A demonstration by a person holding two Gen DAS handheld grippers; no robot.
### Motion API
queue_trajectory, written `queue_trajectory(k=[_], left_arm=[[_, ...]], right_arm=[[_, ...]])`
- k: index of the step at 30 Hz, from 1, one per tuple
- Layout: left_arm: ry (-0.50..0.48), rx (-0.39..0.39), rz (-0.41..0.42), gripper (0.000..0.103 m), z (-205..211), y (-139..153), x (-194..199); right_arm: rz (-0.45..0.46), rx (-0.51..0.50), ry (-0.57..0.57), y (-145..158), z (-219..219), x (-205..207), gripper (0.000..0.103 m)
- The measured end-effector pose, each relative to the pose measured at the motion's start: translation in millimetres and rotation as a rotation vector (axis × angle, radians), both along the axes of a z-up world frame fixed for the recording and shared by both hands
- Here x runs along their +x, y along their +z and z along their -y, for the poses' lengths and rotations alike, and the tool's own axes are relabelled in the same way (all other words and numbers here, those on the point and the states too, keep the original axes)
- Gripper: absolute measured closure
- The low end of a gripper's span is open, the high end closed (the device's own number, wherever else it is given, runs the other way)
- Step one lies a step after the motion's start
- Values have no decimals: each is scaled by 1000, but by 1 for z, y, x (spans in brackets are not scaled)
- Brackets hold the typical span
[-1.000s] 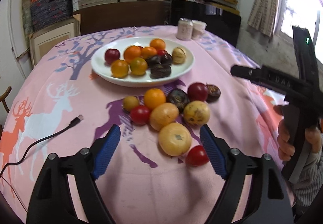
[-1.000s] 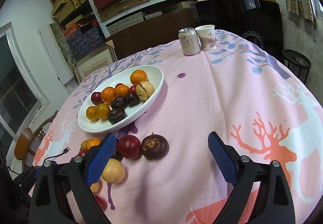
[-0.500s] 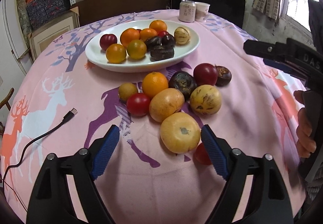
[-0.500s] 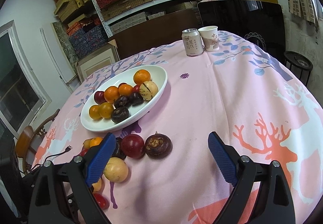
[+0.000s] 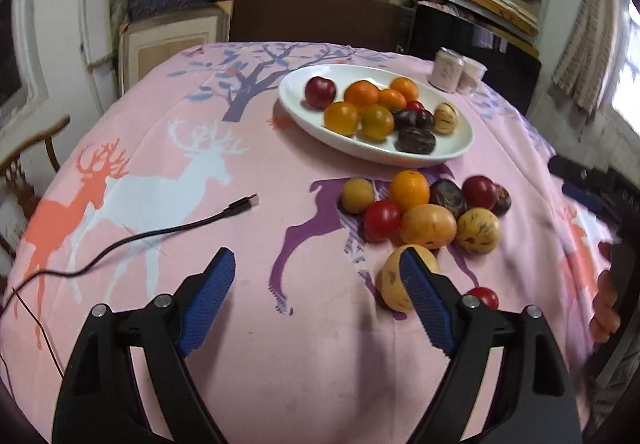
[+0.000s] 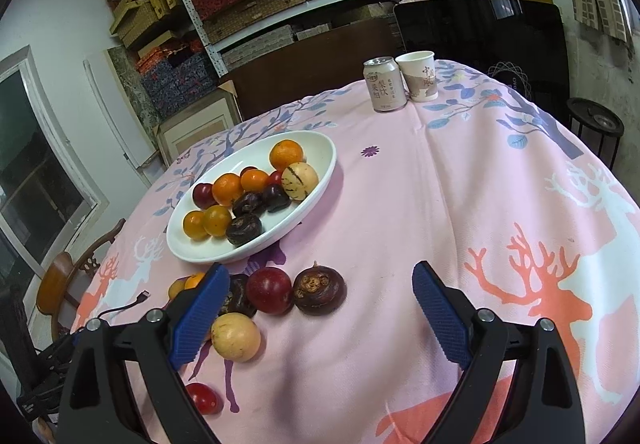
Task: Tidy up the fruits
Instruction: 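Move the left tool to the large pale yellow round fruit and grasp it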
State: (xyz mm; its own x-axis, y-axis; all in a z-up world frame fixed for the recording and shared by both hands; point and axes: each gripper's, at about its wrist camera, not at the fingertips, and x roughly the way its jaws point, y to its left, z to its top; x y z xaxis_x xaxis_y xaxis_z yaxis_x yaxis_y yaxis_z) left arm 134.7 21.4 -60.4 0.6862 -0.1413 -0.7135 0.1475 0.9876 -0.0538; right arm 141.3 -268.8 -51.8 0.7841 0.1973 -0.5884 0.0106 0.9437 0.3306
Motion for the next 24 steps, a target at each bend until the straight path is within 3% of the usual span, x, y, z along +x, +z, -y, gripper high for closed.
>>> queue_trajectory(k=[7,13,20,24], left_arm=[[-143,112,33,21,39,-5,-15],[-206,145,34,21,60,-8,-13],[-206,150,7,15,68,-13,3],[-103,185,75,11,42,-3,-4]], right_arm=[[1,-9,-1,1,-2,-1,9],[0,-15,-3,0,-2,-1,9],[-6,-13,-2,0,-2,0,9],[-6,-10,-2,-1,-1,1,9]])
